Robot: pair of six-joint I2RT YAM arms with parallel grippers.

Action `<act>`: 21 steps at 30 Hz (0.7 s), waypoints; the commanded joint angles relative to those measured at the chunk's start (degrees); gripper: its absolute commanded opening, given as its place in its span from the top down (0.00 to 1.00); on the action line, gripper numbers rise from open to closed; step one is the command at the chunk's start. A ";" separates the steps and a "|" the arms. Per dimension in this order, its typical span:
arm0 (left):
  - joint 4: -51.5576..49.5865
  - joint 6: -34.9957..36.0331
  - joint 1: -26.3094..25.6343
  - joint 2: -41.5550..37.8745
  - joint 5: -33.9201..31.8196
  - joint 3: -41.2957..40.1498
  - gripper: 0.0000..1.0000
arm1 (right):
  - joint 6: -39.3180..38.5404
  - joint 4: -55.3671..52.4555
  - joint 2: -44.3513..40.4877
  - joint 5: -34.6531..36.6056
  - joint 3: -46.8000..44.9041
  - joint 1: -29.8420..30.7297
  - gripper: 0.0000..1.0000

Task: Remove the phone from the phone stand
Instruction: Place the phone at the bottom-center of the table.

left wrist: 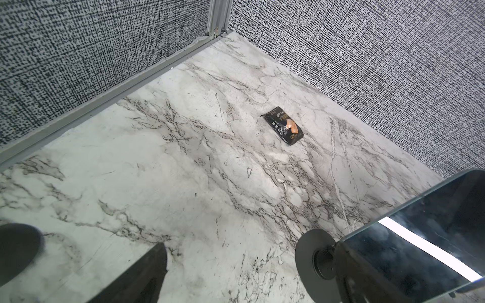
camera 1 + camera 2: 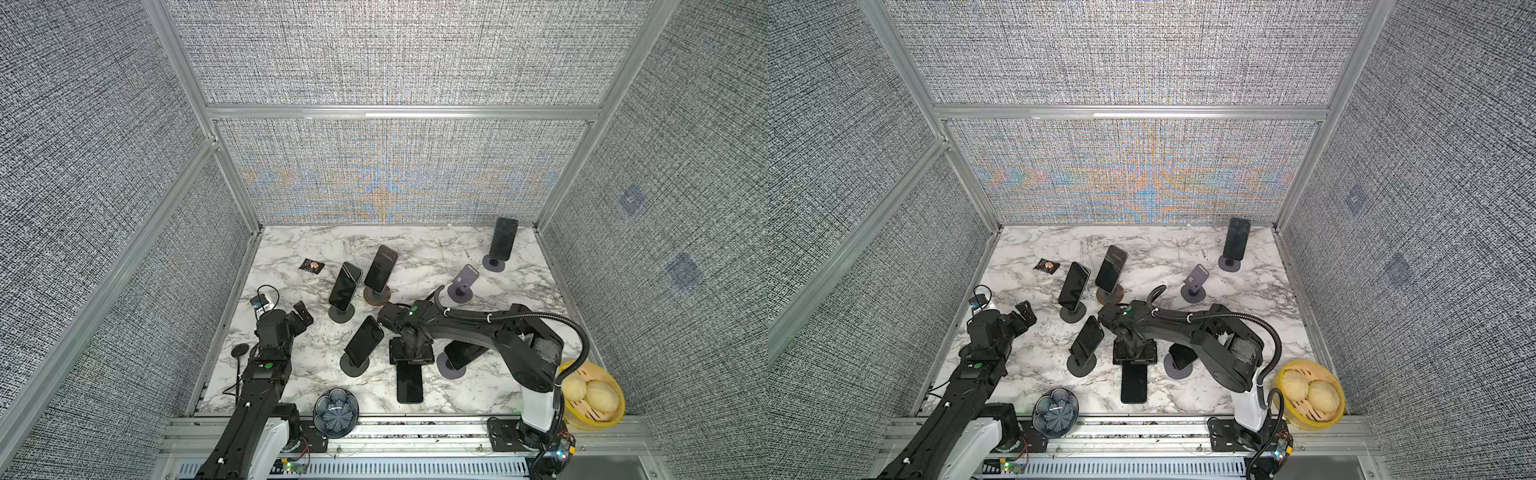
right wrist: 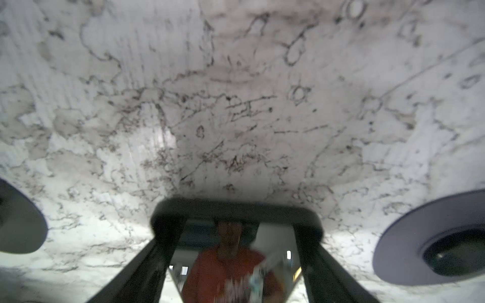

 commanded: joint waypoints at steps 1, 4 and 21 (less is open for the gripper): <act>0.30 0.32 0.10 -0.15 -0.95 0.02 0.01 | 0.47 -1.69 -0.35 1.75 0.29 -0.05 0.21; 0.63 0.47 0.10 -0.23 -0.48 0.05 0.01 | 0.47 -0.95 -0.66 1.67 -0.31 0.00 0.20; 0.69 0.53 0.10 -0.05 -1.22 -0.15 0.01 | -1.28 -4.94 -11.78 6.91 1.76 -3.32 0.20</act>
